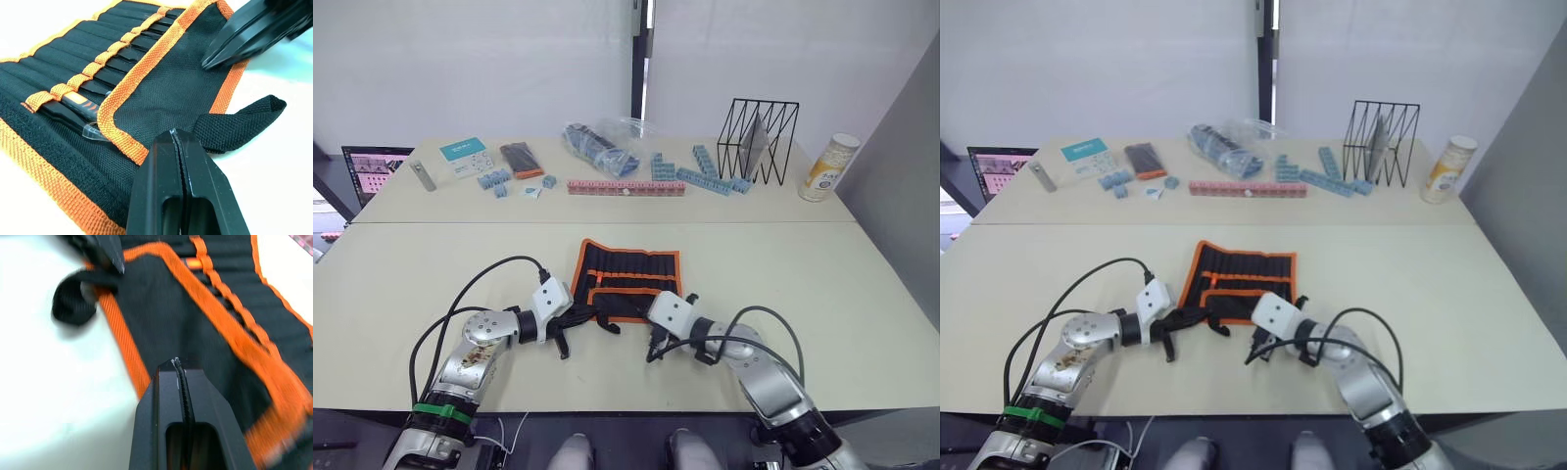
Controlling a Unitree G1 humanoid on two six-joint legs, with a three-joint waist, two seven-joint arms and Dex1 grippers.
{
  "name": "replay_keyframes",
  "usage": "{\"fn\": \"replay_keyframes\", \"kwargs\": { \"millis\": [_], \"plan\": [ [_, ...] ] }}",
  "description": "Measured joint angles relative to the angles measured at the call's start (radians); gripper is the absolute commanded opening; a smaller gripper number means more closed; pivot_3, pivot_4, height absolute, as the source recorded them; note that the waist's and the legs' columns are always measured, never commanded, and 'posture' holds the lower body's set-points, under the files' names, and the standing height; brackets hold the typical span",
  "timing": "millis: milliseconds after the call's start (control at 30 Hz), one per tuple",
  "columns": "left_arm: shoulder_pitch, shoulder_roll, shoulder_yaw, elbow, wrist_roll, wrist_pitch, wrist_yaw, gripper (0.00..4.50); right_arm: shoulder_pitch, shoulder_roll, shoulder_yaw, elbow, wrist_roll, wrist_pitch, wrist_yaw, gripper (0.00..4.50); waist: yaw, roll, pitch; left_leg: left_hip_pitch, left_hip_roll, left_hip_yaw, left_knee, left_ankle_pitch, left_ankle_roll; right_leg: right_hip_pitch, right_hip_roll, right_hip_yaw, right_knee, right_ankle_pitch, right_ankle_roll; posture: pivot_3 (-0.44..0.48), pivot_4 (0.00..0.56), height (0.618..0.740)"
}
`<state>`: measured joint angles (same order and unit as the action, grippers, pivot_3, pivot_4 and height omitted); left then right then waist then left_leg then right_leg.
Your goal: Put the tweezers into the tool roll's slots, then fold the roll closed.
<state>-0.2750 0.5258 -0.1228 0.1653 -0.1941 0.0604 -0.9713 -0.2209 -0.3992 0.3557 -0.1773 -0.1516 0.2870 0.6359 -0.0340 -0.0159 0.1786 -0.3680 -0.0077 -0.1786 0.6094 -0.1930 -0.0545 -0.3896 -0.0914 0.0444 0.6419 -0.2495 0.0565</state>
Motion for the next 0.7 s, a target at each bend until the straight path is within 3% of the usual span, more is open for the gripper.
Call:
{"fn": "replay_keyframes", "kwargs": {
  "millis": [567,700],
  "plan": [
    [-0.001,-0.001,-0.006,-0.009,0.014,0.001,0.002,0.02,0.089,-0.023,-0.016,-0.117,0.008,0.09,-0.031,0.0,0.004,-0.001,-0.002,-0.001,0.0,0.0,-0.001,0.0,0.0,0.0,0.0,0.0,-0.001,-0.003,-0.003,0.0,0.15,0.737],
    [0.0,-0.001,-0.01,-0.015,0.014,0.001,0.003,0.02,0.14,0.026,-0.065,-0.151,0.071,0.095,-0.042,0.0,0.008,-0.001,-0.002,-0.001,0.001,0.0,-0.002,0.0,0.0,-0.001,0.0,-0.001,-0.001,-0.003,-0.003,0.0,0.15,0.737]
  ]
}}
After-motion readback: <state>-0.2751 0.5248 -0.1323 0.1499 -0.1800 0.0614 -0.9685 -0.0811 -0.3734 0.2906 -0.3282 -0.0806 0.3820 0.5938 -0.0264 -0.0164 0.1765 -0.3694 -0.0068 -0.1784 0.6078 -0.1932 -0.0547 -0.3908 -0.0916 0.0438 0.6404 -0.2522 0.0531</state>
